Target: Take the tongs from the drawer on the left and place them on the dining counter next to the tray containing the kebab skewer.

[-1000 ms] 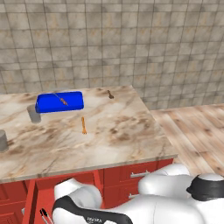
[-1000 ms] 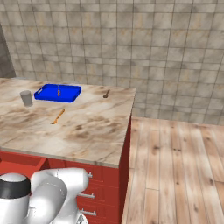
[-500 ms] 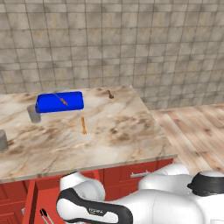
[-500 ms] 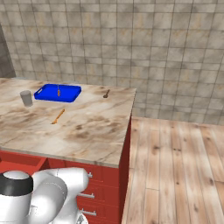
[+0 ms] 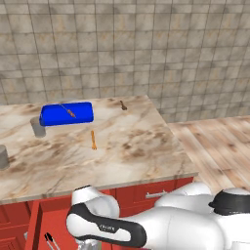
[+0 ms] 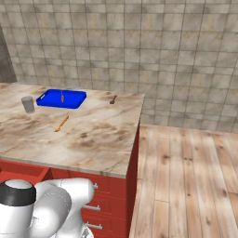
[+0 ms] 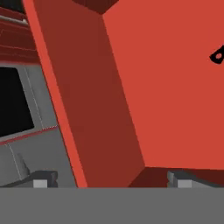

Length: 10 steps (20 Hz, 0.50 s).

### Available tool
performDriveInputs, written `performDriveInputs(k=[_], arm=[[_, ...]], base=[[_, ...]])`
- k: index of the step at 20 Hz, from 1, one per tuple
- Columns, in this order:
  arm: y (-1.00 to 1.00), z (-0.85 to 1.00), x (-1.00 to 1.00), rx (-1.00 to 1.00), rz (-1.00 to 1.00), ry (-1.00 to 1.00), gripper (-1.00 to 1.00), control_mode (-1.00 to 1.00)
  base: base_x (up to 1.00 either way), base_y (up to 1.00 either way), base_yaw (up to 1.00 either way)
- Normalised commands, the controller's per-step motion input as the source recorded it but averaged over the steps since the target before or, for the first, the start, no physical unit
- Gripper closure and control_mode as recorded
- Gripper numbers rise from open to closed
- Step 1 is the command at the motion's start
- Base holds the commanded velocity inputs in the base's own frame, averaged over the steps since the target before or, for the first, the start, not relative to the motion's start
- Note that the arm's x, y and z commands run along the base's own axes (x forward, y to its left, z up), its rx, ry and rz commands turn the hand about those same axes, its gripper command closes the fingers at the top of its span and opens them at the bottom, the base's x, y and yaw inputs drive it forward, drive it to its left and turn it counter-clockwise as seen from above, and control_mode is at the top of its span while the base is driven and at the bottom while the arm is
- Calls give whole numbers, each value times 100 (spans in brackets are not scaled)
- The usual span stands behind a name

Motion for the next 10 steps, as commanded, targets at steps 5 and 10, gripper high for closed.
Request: performDriveInputs(k=[5, 10], arm=[[28, 0, 20, -33, -21, -18, -100, -100], [14, 0, 23, -25, -18, -19, -100, -100]], base=[[0, 0, 0], [0, 0, 0]])
